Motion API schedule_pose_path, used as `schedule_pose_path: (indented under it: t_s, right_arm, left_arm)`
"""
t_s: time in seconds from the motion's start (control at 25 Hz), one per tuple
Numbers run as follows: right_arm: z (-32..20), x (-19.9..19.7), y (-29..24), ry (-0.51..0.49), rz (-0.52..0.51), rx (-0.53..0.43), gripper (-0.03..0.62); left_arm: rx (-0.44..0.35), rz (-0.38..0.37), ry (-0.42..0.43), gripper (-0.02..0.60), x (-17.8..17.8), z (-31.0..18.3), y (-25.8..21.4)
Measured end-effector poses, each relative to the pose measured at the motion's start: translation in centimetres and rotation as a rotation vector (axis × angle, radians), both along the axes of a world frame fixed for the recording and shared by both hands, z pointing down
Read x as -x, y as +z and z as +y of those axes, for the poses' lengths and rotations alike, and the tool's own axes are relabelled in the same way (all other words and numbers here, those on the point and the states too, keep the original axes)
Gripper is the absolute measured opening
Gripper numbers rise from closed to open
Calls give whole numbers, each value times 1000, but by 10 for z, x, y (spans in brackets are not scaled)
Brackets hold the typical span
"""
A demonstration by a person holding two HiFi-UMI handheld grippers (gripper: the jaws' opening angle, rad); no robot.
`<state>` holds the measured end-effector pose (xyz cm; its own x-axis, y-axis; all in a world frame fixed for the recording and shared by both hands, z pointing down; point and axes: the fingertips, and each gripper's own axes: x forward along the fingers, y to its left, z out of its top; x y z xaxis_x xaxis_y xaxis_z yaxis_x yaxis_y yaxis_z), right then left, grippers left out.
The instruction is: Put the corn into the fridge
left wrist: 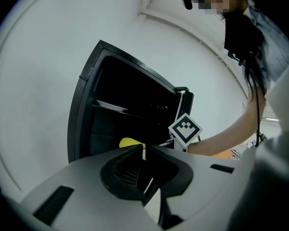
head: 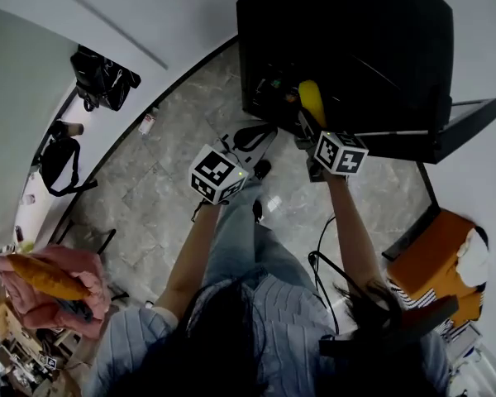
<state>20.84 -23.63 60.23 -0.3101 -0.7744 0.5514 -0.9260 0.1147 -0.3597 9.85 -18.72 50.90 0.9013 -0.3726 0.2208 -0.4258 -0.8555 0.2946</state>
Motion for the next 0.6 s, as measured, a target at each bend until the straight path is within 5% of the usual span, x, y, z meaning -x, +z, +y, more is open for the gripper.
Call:
schedule_pose_path:
  t_s: [0.6]
  right_arm:
    - [-71, -2, 39, -44, 146, 48, 250]
  left_arm:
    - [-8, 44, -11, 8, 5, -23, -6]
